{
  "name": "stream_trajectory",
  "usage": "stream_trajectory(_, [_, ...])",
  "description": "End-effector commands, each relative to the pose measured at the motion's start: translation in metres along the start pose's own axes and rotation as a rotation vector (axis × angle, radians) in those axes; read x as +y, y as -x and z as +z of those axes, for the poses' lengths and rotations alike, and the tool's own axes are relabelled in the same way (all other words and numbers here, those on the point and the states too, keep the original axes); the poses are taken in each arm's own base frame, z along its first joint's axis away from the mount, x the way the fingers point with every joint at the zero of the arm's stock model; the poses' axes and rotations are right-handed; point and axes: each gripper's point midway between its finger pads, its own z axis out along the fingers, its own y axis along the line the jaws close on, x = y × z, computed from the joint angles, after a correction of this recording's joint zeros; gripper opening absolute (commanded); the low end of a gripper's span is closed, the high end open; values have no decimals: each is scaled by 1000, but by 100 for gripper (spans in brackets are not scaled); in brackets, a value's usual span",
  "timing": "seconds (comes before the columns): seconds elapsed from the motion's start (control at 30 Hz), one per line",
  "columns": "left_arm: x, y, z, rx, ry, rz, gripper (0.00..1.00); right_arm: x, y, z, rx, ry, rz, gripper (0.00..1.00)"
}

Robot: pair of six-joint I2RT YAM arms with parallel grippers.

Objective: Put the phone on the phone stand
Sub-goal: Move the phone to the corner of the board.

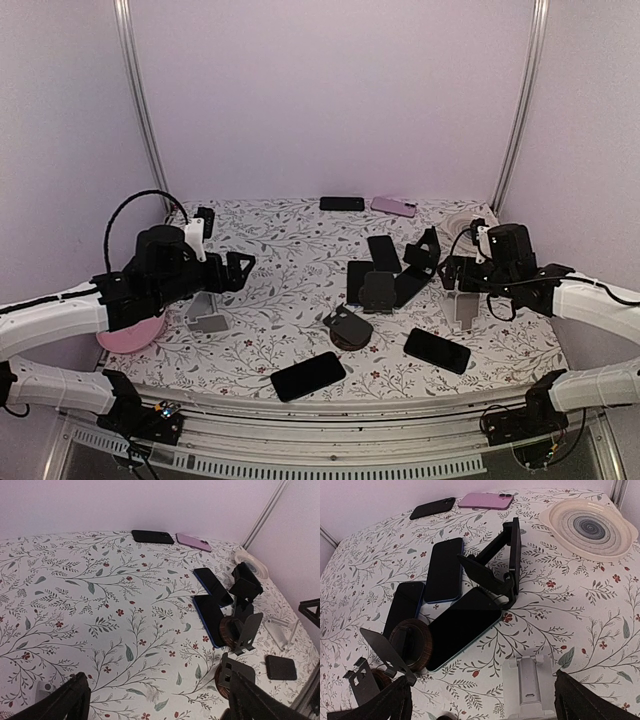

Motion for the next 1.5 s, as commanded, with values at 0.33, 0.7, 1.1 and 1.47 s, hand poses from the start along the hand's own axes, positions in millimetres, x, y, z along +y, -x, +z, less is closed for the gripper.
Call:
stream_trajectory(0.33, [-32, -27, 20, 67, -143, -51, 96, 56, -24, 24, 110, 138, -58, 99])
stream_trajectory(0.7, [-42, -46, 28, 117, -156, -56, 96, 41, -26, 26, 110, 1, -92, 99])
stream_trajectory(1.1, [-39, -46, 26, 116, -141, -57, 96, 10, 6, 13, 80, -78, -56, 99])
stream_trajectory(1.47, [-38, -46, 21, 120, -140, -62, 96, 54, -55, -24, 188, 63, -110, 100])
